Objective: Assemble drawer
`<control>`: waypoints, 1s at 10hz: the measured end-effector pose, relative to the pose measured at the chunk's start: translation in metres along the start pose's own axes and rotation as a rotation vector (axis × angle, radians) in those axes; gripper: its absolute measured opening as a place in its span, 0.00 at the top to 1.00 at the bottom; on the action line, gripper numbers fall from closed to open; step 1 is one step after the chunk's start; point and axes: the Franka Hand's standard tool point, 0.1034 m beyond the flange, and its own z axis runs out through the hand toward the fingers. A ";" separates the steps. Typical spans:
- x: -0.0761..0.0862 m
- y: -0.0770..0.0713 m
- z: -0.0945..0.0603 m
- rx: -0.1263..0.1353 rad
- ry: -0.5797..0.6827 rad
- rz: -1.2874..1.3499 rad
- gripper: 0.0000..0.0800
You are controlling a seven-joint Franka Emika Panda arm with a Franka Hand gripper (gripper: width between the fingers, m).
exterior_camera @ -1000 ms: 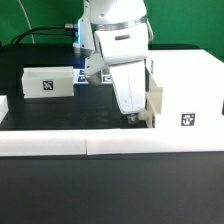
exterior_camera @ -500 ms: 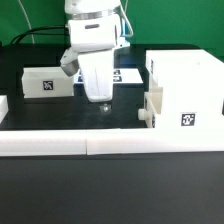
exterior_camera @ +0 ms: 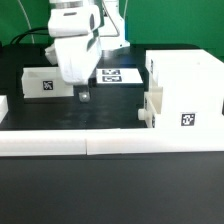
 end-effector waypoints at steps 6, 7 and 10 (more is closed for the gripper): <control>-0.005 0.002 -0.002 0.000 0.001 0.224 0.19; -0.016 -0.003 -0.004 -0.009 0.001 0.304 0.19; -0.039 -0.024 -0.018 -0.063 -0.008 0.566 0.19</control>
Offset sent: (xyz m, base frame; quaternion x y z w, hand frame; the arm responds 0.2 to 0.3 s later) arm 0.0000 0.0000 0.0000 0.0000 0.0000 0.0000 1.0000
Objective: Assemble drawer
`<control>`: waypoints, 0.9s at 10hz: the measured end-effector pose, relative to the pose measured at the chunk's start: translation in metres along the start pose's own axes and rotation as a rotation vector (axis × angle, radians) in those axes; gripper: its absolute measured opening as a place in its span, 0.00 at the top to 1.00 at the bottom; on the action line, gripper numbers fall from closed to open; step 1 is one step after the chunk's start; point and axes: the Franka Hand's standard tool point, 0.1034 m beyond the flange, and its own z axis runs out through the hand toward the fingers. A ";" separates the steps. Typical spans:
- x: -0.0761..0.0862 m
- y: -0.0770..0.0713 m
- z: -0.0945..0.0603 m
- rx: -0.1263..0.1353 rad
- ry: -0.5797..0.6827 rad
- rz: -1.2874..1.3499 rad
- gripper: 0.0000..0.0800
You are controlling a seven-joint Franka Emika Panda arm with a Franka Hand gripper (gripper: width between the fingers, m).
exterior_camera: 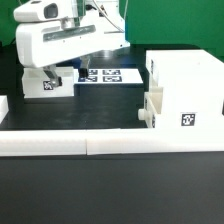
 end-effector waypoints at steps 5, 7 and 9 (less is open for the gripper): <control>-0.003 -0.004 -0.006 -0.009 0.004 0.343 0.19; -0.007 -0.004 -0.007 -0.016 0.007 0.491 0.19; -0.014 -0.015 -0.020 -0.026 0.002 0.551 0.19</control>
Offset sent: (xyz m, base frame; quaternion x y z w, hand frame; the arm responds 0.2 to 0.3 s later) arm 0.0000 0.0000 0.0000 0.0000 0.0000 0.1938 0.9810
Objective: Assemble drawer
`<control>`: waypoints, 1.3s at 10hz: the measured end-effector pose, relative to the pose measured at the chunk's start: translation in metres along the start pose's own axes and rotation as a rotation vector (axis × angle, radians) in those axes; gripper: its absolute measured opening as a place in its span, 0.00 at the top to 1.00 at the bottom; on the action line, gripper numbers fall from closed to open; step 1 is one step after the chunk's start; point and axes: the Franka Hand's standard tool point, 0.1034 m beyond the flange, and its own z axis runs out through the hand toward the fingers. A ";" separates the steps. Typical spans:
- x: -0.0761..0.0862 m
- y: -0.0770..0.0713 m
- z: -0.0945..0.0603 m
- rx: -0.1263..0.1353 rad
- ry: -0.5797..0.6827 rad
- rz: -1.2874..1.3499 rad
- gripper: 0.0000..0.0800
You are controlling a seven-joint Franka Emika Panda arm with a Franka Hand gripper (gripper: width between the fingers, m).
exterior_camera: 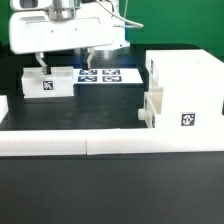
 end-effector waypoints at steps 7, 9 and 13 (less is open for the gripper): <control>-0.039 -0.013 0.011 0.004 -0.027 0.016 0.19; -0.040 -0.013 0.011 0.006 -0.029 0.017 0.19; -0.052 -0.022 0.030 0.014 -0.045 0.062 0.19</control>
Offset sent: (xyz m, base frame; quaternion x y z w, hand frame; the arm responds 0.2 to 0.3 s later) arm -0.0312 -0.0057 -0.0190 0.0022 0.0091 0.0082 0.9999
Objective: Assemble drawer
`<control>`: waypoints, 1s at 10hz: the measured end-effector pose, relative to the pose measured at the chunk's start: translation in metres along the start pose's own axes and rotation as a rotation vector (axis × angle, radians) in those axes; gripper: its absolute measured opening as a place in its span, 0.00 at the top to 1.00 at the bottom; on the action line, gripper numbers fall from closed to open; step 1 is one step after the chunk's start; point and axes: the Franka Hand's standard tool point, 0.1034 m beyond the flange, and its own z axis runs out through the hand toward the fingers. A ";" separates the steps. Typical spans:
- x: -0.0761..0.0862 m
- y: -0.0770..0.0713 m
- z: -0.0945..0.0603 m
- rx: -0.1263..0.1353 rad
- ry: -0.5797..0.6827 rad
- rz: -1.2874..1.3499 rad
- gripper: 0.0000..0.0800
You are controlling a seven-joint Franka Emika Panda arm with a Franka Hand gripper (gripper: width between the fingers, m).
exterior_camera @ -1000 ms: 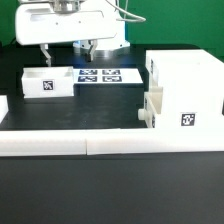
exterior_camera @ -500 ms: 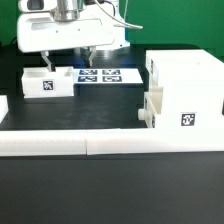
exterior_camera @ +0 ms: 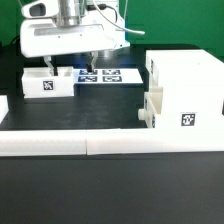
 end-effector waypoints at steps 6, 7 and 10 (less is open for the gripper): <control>-0.008 -0.004 0.017 0.002 -0.002 0.004 0.19; -0.007 -0.002 0.017 -0.007 0.009 0.004 0.19; -0.008 -0.002 0.017 -0.018 0.025 0.011 0.35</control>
Offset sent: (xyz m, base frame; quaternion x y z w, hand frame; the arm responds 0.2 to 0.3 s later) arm -0.0074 -0.0086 -0.0262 -0.0300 0.0088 0.0246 0.9992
